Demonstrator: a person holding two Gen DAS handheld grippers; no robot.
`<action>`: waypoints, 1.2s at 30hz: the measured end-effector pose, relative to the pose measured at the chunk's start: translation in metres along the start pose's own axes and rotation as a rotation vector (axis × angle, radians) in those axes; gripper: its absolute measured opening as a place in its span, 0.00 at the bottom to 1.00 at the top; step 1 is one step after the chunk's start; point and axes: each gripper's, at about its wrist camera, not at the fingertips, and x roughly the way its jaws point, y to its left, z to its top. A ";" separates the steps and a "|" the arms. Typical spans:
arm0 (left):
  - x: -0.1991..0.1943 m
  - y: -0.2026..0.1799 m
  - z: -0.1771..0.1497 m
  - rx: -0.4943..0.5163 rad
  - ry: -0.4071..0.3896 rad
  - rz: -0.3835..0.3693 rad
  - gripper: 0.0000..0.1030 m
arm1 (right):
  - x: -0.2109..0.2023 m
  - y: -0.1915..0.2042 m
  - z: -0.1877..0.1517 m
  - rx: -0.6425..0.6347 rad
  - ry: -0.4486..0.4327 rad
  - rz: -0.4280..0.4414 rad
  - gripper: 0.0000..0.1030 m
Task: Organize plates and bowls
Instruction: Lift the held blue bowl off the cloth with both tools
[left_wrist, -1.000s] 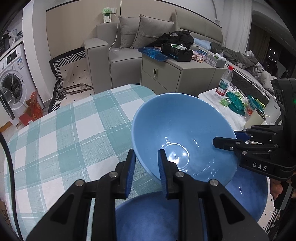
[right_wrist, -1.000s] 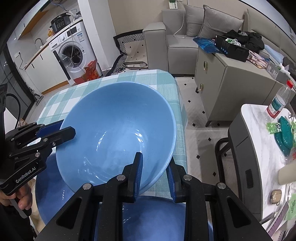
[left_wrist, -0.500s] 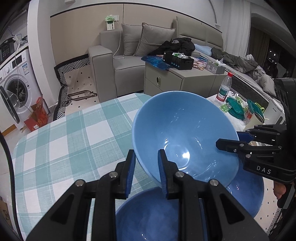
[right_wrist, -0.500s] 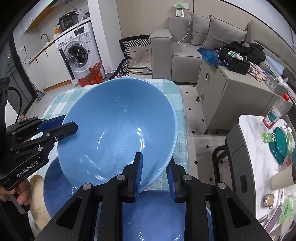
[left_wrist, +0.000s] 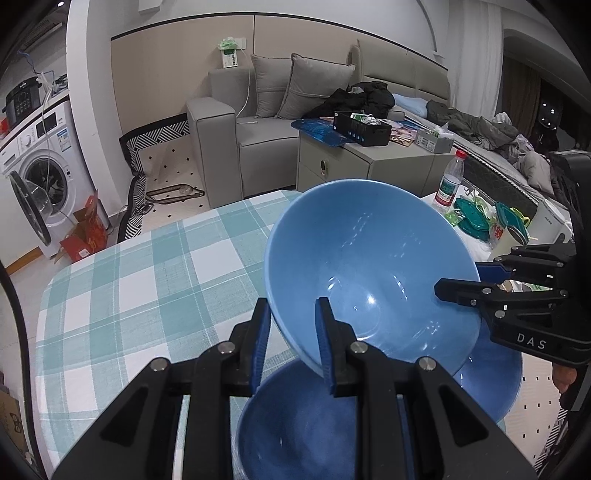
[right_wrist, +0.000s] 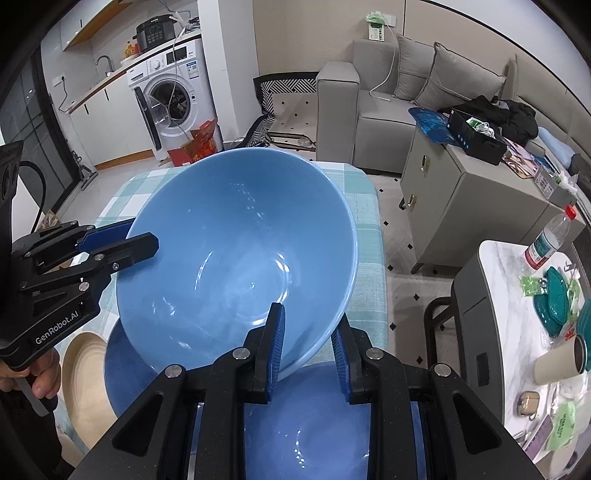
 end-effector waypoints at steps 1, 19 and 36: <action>-0.002 0.001 -0.001 0.000 0.000 0.004 0.22 | -0.002 0.002 -0.001 -0.004 -0.003 0.003 0.24; -0.037 0.007 -0.016 -0.005 -0.033 0.023 0.22 | -0.026 0.026 -0.011 -0.036 -0.010 0.026 0.24; -0.062 0.009 -0.035 -0.006 -0.048 0.031 0.22 | -0.033 0.039 -0.019 -0.069 0.012 0.043 0.24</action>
